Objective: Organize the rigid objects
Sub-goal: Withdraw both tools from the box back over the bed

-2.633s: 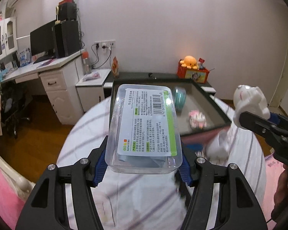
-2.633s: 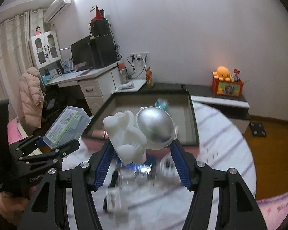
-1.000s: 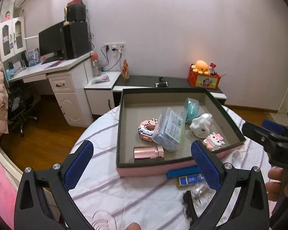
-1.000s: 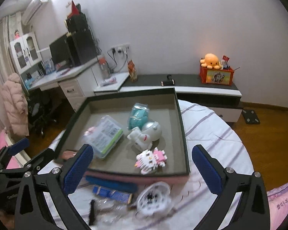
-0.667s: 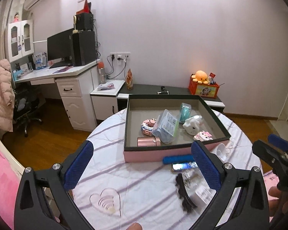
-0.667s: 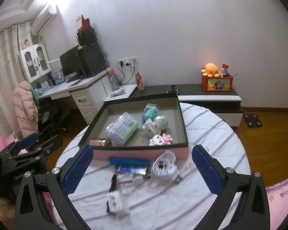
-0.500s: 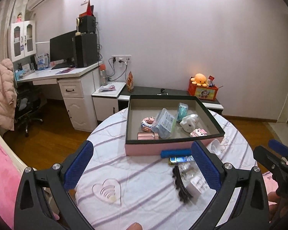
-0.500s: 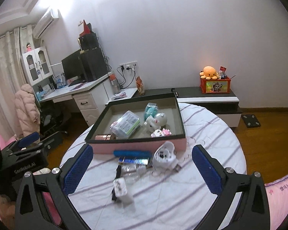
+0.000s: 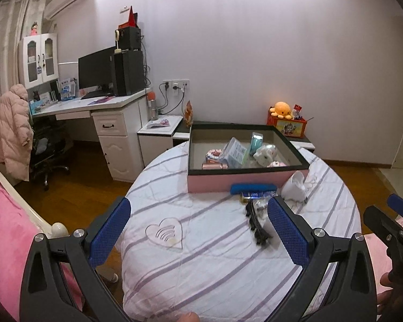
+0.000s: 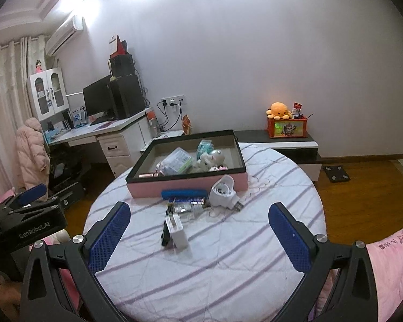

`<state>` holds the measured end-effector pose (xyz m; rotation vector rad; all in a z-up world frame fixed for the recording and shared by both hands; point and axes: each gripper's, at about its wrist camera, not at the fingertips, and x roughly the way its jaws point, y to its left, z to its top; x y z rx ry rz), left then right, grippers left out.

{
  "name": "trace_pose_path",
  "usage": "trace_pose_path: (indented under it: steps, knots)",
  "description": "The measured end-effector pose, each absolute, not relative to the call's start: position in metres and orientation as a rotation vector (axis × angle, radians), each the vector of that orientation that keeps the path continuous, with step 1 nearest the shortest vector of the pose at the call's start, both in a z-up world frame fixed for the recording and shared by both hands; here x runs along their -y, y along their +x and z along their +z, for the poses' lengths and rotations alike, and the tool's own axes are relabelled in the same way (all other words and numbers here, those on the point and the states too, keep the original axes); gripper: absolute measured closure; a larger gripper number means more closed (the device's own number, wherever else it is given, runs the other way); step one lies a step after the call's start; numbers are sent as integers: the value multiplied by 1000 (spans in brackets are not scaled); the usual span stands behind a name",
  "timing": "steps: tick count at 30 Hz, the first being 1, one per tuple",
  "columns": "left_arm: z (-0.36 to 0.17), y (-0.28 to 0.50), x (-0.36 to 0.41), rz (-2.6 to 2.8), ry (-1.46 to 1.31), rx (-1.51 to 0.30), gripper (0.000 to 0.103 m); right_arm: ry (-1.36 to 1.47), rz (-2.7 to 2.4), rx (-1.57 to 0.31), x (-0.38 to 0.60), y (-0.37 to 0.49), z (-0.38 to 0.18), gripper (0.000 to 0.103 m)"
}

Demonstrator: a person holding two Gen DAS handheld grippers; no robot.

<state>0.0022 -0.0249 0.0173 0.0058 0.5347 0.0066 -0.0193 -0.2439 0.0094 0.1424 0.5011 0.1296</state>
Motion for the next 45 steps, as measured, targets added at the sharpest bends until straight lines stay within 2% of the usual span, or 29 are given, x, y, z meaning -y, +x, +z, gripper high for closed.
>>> trace_pose_path:
  steps: [29,45]
  knots:
    - [11,-5,16,10,-13,-552,0,129,152,-538,237,-18,-1,0]
    - [-30,17,34,-52,-14,-665,0,128,119,-612,250,1,-25,0]
